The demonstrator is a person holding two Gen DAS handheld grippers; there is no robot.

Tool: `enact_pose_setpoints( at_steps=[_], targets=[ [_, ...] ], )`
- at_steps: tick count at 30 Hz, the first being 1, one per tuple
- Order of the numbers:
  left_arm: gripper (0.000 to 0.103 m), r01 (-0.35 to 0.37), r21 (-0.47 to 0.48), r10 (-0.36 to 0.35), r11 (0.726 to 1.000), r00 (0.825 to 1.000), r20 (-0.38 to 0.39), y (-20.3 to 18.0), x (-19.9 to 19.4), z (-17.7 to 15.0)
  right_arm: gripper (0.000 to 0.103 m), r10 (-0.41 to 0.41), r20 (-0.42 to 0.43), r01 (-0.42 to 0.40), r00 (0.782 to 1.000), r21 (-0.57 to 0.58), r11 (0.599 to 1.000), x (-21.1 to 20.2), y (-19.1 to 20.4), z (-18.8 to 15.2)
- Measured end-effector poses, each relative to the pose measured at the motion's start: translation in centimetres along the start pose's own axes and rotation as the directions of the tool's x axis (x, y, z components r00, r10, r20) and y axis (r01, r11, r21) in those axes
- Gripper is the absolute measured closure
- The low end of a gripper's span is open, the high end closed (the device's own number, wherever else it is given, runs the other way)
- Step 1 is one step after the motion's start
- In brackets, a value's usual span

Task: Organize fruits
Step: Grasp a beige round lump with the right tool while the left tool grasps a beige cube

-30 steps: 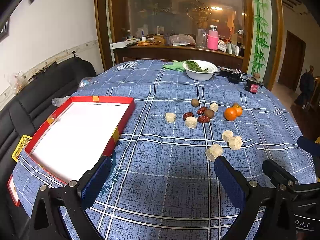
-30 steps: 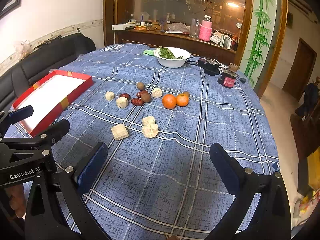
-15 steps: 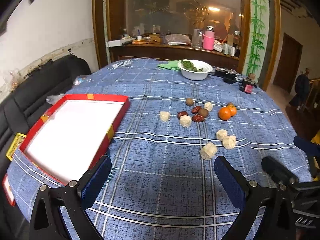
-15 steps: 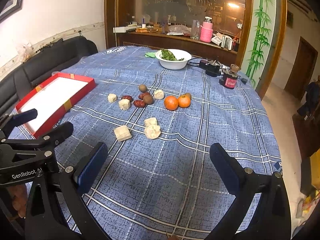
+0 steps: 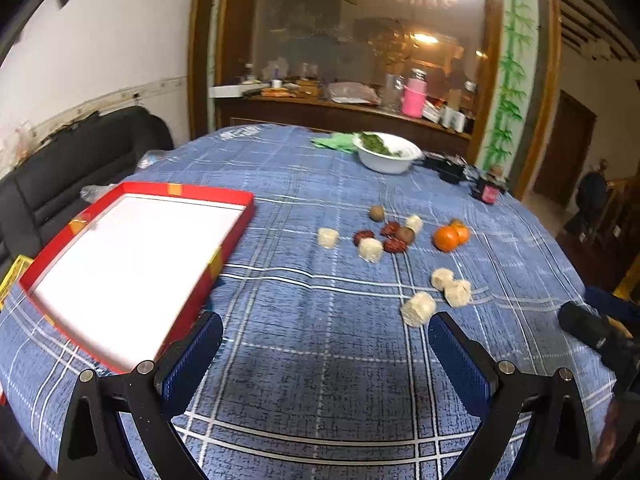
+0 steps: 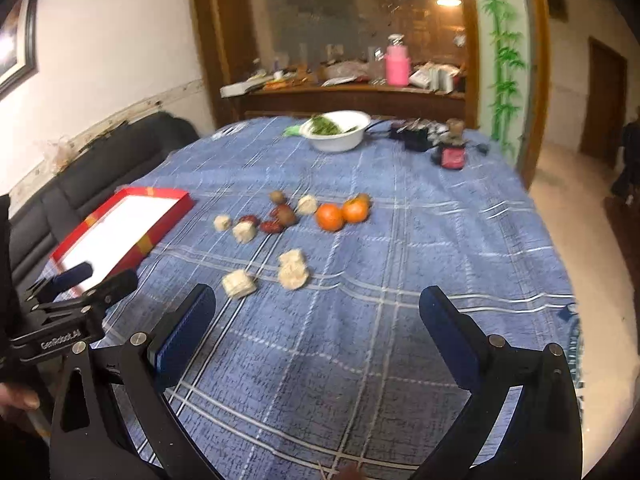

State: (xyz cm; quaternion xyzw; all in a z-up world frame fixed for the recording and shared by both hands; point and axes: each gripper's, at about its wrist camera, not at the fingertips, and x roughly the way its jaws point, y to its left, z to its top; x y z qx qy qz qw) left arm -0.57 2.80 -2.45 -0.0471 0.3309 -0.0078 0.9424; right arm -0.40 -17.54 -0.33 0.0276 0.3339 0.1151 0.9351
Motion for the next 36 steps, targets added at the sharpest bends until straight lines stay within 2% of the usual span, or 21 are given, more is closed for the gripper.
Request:
enact_pose_setpoints(
  at_steps=[2, 5, 8, 10, 13, 15, 17, 19, 20, 22, 23, 24, 26, 31, 33, 34, 35, 36],
  targets=[
    [0.001, 0.024, 0.027, -0.023, 0.999, 0.999, -0.033, -0.4, 0.7, -0.1, 0.0, 0.046, -0.031, -0.048, 0.998, -0.053, 0.997, 0.8, 0.5, -0.4],
    [0.001, 0.022, 0.047, -0.019, 0.999, 0.998, -0.063, -0.6, 1.5, -0.3, 0.0, 0.046, -0.09, -0.057, 0.995, -0.123, 0.991, 2.2, 1.3, -1.1],
    [0.001, -0.006, 0.056, 0.01, 0.998, 0.997, -0.071, -0.3, 1.8, -0.5, 0.0, 0.06, -0.125, -0.074, 0.99, -0.11, 0.991, 3.9, 1.2, -0.8],
    [0.001, -0.018, 0.059, 0.022, 0.998, 0.997, -0.072, -0.1, 1.9, -0.6, 0.002, 0.017, -0.163, -0.032, 0.986, -0.087, 0.996, 5.7, 1.0, -0.2],
    [0.001, -0.014, 0.066, 0.019, 0.998, 0.997, -0.075, 0.2, 2.1, -0.5, 0.012, 0.008, -0.183, -0.024, 0.983, -0.086, 0.996, 7.9, 0.7, 0.5],
    [0.001, -0.001, 0.067, 0.007, 0.998, 0.997, -0.081, 0.1, 2.5, -0.4, 0.03, 0.009, -0.217, -0.03, 0.976, -0.093, 0.995, 9.4, 0.8, 0.9],
    [0.001, 0.012, 0.073, -0.005, 0.997, 0.996, -0.094, -0.2, 2.9, -0.4, 0.035, 0.002, -0.235, -0.029, 0.972, -0.112, 0.993, 10.5, 1.1, 1.0],
    [0.003, 0.028, 0.085, -0.018, 0.996, 0.994, -0.108, -0.7, 3.5, -0.4, 0.047, -0.008, -0.257, -0.026, 0.966, -0.131, 0.991, 11.8, 1.4, 1.1],
    [0.007, 0.037, 0.093, -0.026, 0.995, 0.993, -0.118, -1.0, 3.9, -0.4, 0.057, -0.001, -0.27, -0.035, 0.963, -0.13, 0.991, 12.4, 1.6, 1.2],
    [0.012, 0.063, 0.107, -0.048, 0.992, 0.989, -0.138, -1.8, 4.6, -0.2, 0.068, -0.004, -0.285, -0.036, 0.958, -0.132, 0.991, 13.4, 1.8, 1.2],
    [0.013, 0.078, 0.114, -0.061, 0.99, 0.987, -0.148, -2.2, 5.0, -0.1, 0.077, -0.011, -0.28, -0.03, 0.96, -0.141, 0.99, 13.6, 1.9, 1.3],
    [0.014, 0.082, 0.12, -0.063, 0.989, 0.987, -0.15, -2.7, 5.3, 0.1, 0.077, -0.006, -0.279, -0.035, 0.96, -0.144, 0.989, 13.7, 2.0, 1.4],
    [0.023, 0.102, 0.134, -0.081, 0.986, 0.984, -0.157, -3.6, 5.9, 0.5, 0.077, 0.027, -0.28, -0.062, 0.96, -0.118, 0.991, 13.4, 1.7, 1.5],
    [0.029, 0.156, 0.184, -0.118, 0.97, 0.972, -0.202, -6.8, 7.6, 0.9, 0.077, 0.007, -0.233, -0.021, 0.973, -0.062, 0.998, 11.2, -0.8, 1.6],
    [0.041, 0.161, 0.212, -0.113, 0.964, 0.969, -0.222, -8.3, 8.6, 1.0, 0.077, 0.007, -0.203, -0.013, 0.979, -0.027, 1.0, 10.0, -2.1, 1.5],
    [0.061, 0.151, 0.22, -0.098, 0.964, 0.967, -0.234, -8.8, 9.2, 1.0, 0.077, 0.007, -0.194, -0.01, 0.981, -0.014, 1.0, 9.6, -2.5, 1.5],
    [0.069, 0.112, 0.231, -0.056, 0.966, 0.97, -0.235, -9.1, 9.6, 0.9, 0.077, 0.008, -0.186, -0.008, 0.983, -0.001, 1.0, 9.2, -2.9, 1.5],
    [0.069, 0.09, 0.222, -0.039, 0.971, 0.974, -0.225, -9.2, 9.9, 1.1, 0.077, 0.012, -0.178, -0.01, 0.984, 0.013, 1.0, 8.8, -3.3, 1.4]
  ],
)
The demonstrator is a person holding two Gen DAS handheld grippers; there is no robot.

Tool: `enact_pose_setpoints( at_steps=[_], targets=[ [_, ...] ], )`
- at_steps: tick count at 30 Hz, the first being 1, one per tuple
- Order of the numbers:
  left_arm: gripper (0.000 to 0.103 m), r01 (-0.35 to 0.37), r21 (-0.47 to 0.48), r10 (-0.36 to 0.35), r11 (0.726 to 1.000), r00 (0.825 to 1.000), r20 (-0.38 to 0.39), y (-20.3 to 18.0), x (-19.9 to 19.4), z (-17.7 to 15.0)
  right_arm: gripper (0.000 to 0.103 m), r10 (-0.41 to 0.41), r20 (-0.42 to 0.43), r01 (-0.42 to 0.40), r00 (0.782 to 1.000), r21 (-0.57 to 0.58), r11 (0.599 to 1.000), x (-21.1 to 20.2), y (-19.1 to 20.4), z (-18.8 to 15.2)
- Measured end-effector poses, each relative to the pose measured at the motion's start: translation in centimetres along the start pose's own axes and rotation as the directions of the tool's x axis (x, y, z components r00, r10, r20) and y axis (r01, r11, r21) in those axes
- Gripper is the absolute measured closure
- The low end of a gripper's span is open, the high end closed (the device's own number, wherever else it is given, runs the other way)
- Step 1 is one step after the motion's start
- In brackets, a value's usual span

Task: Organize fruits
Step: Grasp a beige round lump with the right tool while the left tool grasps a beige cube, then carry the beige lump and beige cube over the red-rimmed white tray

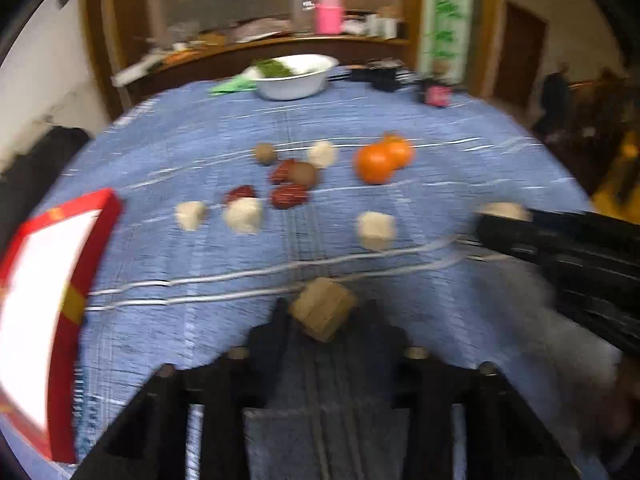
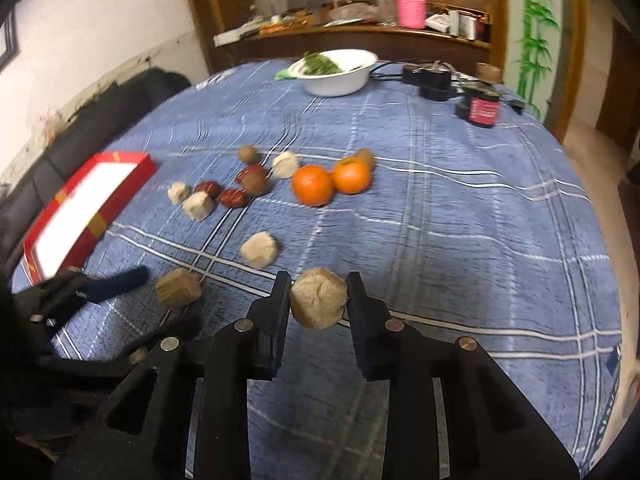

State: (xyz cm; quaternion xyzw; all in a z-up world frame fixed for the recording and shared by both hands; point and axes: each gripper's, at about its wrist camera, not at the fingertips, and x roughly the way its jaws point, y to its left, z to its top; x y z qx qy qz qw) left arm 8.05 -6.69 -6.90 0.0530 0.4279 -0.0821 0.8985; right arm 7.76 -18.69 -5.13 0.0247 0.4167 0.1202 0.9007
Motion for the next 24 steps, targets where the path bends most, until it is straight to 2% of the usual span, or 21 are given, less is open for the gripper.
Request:
enact_pose_setpoints(
  at_steps=[9, 15, 24],
  targets=[
    [0.07, -0.007, -0.054, 0.006, 0.999, 1.0, -0.016, 1.3, -1.1, -0.8, 0.077, 0.041, 0.023, -0.041, 0.999, -0.002, 0.999, -1.0, 0.6, -0.3],
    [0.07, -0.019, -0.098, 0.02, 0.995, 1.0, 0.009, 3.1, -2.8, -1.6, 0.077, 0.067, 0.013, -0.067, 0.998, -0.036, 0.997, -1.3, 2.7, -0.9],
    [0.07, -0.026, -0.232, 0.039, 0.972, 0.998, 0.054, 8.3, -6.2, -3.6, 0.076, 0.107, 0.013, -0.105, 0.994, -0.127, 0.986, -2.1, 7.6, -1.1]
  ],
)
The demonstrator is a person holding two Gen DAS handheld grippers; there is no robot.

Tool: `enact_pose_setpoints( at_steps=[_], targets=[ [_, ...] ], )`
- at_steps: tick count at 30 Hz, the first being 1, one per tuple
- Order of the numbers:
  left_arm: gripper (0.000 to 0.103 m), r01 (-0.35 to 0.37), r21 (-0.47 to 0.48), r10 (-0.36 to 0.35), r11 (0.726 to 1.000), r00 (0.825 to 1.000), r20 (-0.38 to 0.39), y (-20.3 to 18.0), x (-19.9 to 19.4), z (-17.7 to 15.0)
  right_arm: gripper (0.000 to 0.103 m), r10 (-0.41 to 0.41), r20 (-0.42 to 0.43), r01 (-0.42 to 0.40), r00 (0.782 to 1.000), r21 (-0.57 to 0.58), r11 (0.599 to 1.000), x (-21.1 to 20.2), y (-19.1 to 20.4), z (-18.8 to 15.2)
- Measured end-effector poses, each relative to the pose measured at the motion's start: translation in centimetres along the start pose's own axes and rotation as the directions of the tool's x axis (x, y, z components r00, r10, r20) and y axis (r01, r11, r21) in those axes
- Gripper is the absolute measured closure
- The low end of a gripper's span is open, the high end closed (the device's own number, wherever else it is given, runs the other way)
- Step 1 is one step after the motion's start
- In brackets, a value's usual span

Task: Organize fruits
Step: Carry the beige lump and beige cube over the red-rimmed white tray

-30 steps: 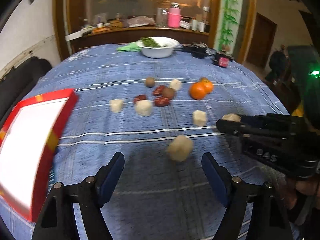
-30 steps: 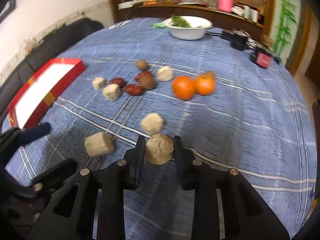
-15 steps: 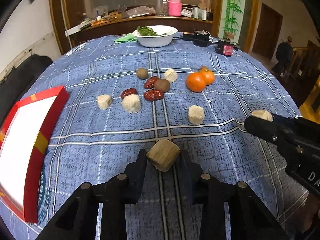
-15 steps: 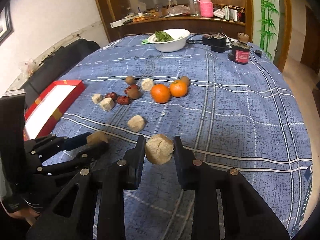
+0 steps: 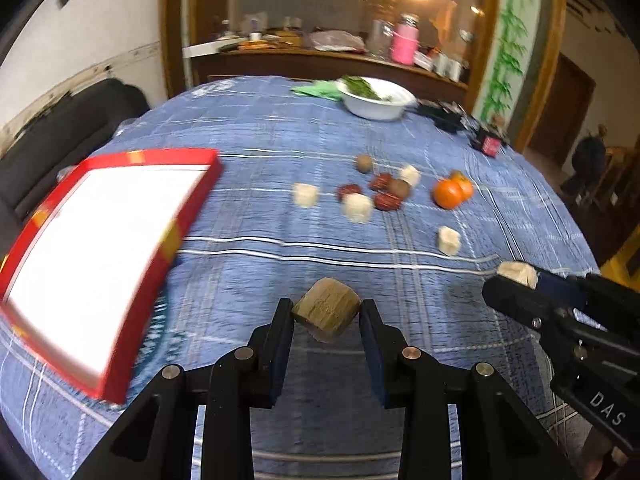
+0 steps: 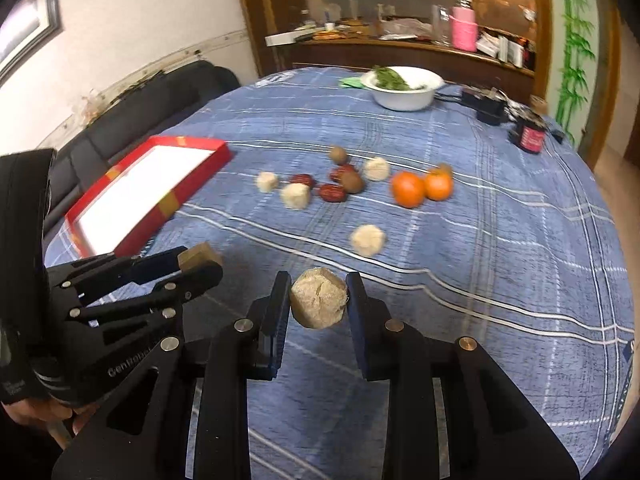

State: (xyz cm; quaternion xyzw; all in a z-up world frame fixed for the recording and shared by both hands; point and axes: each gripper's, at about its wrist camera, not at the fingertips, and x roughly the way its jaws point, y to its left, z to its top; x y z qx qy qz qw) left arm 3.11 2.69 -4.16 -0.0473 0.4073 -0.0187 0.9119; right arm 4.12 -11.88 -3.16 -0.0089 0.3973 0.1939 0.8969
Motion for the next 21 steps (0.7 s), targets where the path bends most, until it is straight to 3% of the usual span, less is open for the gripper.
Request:
enact_pose_setpoints(
  at_steps=[8, 21],
  targets=[
    [0.07, -0.076, -0.162, 0.088, 0.984, 0.994, 0.071, 7.7, -3.3, 0.1, 0.076, 0.053, 0.018, -0.052, 0.998, -0.084, 0.995, 0.0, 4.7, 1.1],
    [0.071, -0.236, -0.334, 0.272, 0.913, 0.96, 0.064, 17.3, -4.2, 0.6, 0.076, 0.204, 0.032, -0.193, 0.978, -0.212, 0.958, 3.4, 13.7, 4.6]
  ],
)
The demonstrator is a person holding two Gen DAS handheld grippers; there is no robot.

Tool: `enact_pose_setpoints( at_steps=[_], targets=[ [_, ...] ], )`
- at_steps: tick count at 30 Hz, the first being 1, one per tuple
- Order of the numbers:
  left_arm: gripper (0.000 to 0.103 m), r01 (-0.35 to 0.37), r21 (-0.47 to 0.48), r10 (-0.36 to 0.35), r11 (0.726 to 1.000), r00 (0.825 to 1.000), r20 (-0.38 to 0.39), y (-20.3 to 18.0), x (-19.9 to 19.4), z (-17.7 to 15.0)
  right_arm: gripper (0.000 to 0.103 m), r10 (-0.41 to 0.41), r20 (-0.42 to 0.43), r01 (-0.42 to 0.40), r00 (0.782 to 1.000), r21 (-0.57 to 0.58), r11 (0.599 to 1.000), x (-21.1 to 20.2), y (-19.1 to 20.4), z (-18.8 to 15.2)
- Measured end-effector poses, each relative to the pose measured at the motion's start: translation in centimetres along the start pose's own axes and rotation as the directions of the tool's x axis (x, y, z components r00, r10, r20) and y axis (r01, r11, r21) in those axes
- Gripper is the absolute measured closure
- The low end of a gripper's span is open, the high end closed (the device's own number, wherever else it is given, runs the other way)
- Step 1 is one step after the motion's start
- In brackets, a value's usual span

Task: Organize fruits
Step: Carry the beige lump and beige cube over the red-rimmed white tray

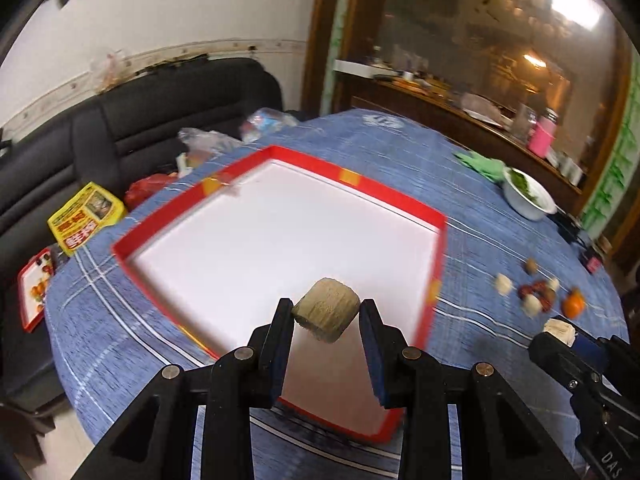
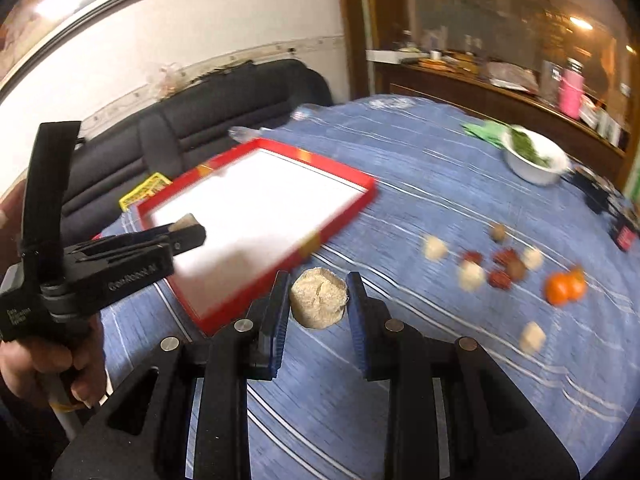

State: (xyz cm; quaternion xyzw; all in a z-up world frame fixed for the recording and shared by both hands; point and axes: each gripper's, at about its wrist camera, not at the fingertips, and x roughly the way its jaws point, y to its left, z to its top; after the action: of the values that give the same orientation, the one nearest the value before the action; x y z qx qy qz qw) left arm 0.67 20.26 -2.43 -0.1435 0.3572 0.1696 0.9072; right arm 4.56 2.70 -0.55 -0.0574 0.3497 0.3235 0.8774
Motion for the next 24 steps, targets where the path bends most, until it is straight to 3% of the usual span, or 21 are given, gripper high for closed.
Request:
enact_pose_setpoints(
  at_steps=[8, 15, 19, 24],
  targets=[
    [0.071, -0.066, -0.032, 0.066, 0.997, 0.998, -0.019, 2.4, 1.9, 1.1, 0.076, 0.072, -0.011, -0.072, 0.997, -0.019, 0.997, 5.5, 3.2, 2.7],
    [0.071, -0.104, -0.033, 0.102, 0.994, 0.993, -0.066, 3.0, 4.2, 1.2, 0.076, 0.098, -0.088, -0.099, 0.991, 0.003, 0.995, 11.2, 4.1, 3.9],
    [0.07, -0.106, -0.006, 0.104, 0.994, 0.986, -0.129, 2.7, 5.8, 0.5, 0.076, 0.075, -0.161, -0.075, 0.984, 0.009, 0.997, 13.3, 4.0, 3.3],
    [0.072, -0.115, 0.037, 0.119, 0.993, 0.984, -0.135, 1.7, 5.2, -1.0, 0.075, 0.032, -0.203, -0.042, 0.979, -0.046, 0.998, 12.9, 4.3, 2.1]
  ],
)
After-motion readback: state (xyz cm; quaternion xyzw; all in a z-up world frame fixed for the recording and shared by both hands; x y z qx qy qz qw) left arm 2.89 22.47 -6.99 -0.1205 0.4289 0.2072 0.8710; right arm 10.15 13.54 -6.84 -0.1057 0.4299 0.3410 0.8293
